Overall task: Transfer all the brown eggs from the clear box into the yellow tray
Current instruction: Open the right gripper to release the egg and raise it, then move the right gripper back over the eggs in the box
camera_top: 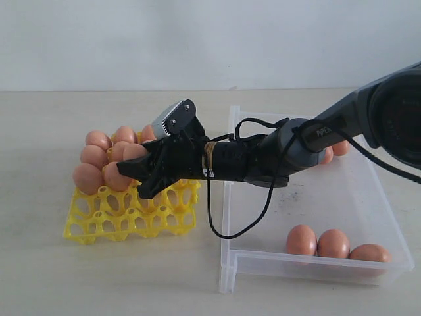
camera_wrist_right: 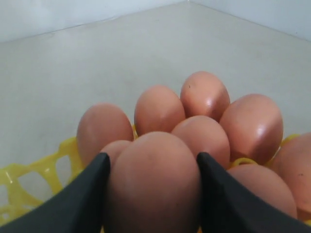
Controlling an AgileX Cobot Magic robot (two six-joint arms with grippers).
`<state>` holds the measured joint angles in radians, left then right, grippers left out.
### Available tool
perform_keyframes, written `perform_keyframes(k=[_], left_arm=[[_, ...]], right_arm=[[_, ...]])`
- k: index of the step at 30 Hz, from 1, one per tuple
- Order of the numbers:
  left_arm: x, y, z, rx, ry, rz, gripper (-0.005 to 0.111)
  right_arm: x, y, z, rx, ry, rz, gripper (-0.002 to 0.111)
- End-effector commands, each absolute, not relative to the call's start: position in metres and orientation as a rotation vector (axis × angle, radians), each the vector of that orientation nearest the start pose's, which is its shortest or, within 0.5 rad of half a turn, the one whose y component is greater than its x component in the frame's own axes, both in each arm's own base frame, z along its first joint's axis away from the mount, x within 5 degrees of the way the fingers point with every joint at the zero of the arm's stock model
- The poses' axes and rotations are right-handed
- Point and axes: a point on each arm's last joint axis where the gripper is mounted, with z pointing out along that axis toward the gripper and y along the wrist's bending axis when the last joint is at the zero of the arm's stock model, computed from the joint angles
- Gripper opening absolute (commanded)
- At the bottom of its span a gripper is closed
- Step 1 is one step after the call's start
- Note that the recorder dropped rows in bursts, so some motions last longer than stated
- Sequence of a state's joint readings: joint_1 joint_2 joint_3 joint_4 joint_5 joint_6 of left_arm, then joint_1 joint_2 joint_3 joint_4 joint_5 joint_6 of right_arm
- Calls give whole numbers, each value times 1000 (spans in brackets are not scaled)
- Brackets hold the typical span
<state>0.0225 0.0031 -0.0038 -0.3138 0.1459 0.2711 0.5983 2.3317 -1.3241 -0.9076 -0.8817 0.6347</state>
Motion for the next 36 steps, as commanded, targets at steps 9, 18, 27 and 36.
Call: perform_keyframes(k=[9, 18, 27, 36], left_arm=[[56, -2, 202, -24, 1608, -49, 4], [56, -2, 202, -24, 1608, -49, 4], [56, -2, 202, -24, 1608, -49, 4], [56, -2, 202, -24, 1608, -49, 4]], right_arm=[[351, 306, 100, -986, 1619, 1015, 51], [352, 287, 199, -1009, 1615, 925, 34], [367, 186, 263, -602, 1924, 143, 0], [370, 115, 243, -595, 2011, -621, 0]])
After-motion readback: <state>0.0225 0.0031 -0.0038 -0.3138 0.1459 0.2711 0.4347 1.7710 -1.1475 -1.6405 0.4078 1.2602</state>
